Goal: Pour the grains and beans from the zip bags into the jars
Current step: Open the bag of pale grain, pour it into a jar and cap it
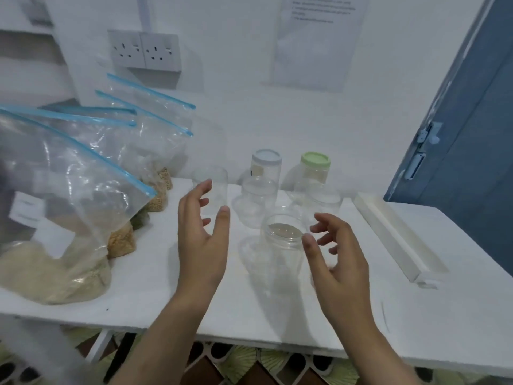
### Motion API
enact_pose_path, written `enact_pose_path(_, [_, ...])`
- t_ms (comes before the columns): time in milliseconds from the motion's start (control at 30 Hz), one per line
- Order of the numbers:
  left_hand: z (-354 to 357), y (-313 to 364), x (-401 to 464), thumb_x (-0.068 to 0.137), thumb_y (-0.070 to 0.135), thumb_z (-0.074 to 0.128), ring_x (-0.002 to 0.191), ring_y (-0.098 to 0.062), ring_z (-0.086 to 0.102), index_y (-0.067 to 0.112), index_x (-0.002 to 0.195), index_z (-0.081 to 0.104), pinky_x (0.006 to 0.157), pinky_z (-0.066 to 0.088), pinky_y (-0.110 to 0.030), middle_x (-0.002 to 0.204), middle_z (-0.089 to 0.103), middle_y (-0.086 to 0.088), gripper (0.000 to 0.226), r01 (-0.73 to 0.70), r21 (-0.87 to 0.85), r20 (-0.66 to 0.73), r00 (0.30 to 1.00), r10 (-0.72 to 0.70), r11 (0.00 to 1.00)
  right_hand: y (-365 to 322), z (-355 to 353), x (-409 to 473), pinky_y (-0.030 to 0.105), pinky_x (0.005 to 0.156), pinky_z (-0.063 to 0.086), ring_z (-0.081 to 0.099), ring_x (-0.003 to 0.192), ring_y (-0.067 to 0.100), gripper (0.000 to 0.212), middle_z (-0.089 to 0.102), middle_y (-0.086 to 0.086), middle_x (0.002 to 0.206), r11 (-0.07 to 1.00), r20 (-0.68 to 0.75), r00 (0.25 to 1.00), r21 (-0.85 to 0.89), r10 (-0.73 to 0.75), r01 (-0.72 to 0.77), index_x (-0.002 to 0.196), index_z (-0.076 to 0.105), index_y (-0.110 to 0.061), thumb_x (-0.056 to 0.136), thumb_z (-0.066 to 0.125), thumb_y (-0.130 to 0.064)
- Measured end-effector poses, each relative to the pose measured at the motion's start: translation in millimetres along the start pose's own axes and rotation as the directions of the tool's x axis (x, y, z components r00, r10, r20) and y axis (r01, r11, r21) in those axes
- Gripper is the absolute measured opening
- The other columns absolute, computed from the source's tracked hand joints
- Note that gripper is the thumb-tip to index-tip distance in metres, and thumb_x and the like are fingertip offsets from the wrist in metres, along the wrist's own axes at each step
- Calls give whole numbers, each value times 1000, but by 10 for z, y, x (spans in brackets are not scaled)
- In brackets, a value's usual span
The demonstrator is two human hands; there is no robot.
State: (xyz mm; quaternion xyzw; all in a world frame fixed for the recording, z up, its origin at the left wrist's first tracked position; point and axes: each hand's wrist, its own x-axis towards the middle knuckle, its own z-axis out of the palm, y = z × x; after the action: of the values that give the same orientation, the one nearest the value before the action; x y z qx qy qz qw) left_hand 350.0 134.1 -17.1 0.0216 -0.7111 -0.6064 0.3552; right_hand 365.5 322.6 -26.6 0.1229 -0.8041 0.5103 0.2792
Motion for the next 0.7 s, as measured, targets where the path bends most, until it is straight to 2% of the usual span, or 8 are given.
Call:
enact_pose_path(200, [-1046,75,400,95,9,53,124,1,43,41,125,47,103,40,-25,130,41,14,44,-177,200,-208,953,219,964,-603,889,132,13,78,42,58,98,16,27,61,-12,106,983,102,993,180,-62,43,121,55,-32,96,55,-42])
enact_pose_path(333, [-1774,-39,710,95,9,56,135,-13,34,39,124,46,112,32,-32,140,36,8,43,-123,325,-238,949,207,938,-878,1591,73,18,79,44,55,102,9,29,55,-20,115,968,242,970,242,12,-72,123,49,-47,95,49,-53])
enact_pose_path(400, [-2077,-136,849,94,6,57,129,-6,31,34,125,46,107,28,-13,143,35,-1,43,-97,376,-239,951,198,922,-1004,1927,5,20,91,43,50,113,3,33,45,-27,122,967,352,935,224,36,-121,128,41,-55,95,43,-60])
enact_pose_path(467, [-2340,-311,984,93,6,59,123,-1,26,25,131,49,95,21,4,144,32,-4,43,-57,433,-215,962,165,900,-1105,2230,-54,28,105,37,43,127,8,42,37,-27,127,963,451,888,190,88,-192,130,31,-63,88,38,-65])
enact_pose_path(500, [-2459,-424,1054,94,9,60,127,-4,24,24,135,48,100,18,0,147,28,-6,46,-24,452,-192,973,124,892,-1145,2367,-78,31,108,34,40,131,12,44,36,-21,132,955,494,858,162,139,-248,131,28,-66,88,35,-67])
enact_pose_path(600, [-2751,-793,1224,96,25,61,146,-19,13,42,146,36,120,20,-40,159,9,2,58,76,467,-77,996,-45,881,-1231,2663,-162,34,107,29,37,132,17,47,30,-4,145,910,590,761,103,270,-403,141,22,-64,95,32,-65])
enact_pose_path(633, [-2824,-869,1255,97,31,59,149,-18,10,50,146,30,120,19,-45,161,4,7,60,101,465,-16,994,-106,880,-1248,2734,-194,35,107,30,38,129,16,48,32,-4,141,900,600,748,100,285,-424,142,20,-64,95,32,-65])
enact_pose_path(700, [-2930,-975,1281,98,38,56,146,-9,13,59,143,23,120,20,-43,162,5,13,59,116,429,97,980,-173,896,-1285,2846,-249,33,106,31,40,125,11,52,39,-9,136,887,588,754,129,292,-444,144,21,-62,94,35,-65])
